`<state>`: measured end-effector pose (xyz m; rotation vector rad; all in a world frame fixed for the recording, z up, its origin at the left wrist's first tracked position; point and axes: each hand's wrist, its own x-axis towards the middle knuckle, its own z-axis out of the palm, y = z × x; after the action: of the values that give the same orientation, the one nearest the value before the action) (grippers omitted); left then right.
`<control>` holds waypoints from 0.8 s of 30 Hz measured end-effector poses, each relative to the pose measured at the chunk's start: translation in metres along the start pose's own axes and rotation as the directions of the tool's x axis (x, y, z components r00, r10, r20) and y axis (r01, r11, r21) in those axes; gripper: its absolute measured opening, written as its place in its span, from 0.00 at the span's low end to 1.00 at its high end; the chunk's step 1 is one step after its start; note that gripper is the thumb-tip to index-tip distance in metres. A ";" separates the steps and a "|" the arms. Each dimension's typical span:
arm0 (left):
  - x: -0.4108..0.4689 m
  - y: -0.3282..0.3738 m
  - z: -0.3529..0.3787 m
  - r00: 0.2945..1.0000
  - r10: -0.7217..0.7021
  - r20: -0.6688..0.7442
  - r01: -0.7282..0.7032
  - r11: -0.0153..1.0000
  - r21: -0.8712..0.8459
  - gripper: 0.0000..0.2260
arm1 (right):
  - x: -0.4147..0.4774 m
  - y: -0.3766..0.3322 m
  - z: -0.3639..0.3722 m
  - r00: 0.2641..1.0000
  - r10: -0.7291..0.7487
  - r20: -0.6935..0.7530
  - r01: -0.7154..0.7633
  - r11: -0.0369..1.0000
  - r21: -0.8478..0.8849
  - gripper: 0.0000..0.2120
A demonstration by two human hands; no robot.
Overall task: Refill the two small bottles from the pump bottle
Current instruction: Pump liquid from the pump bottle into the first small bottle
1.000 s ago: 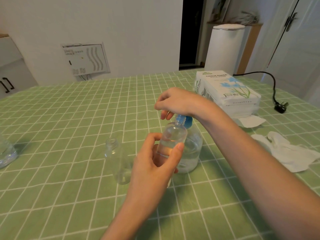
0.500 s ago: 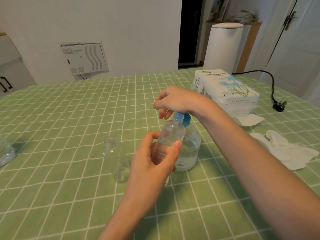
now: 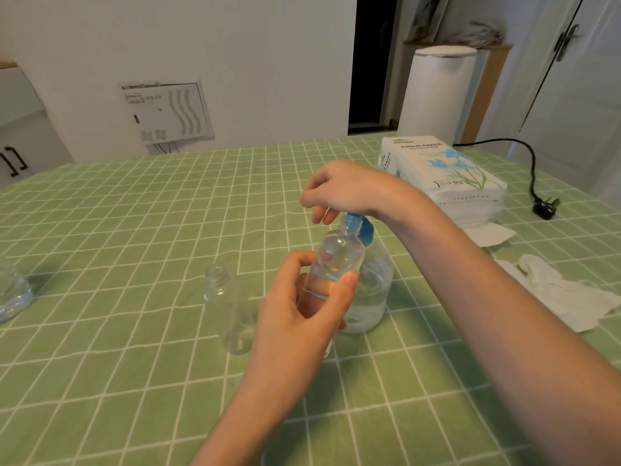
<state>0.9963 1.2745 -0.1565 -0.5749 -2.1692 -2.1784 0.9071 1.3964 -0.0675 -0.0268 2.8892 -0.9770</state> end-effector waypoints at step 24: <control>0.000 -0.001 -0.001 1.000 -0.011 -0.004 0.011 1.000 0.026 0.10 | 0.000 0.002 0.002 1.000 0.010 0.001 -0.010 1.000 0.000 0.16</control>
<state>0.9958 1.2735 -0.1569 -0.5589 -2.2003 -2.1513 0.9072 1.3970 -0.0700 -0.0131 2.8857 -0.9748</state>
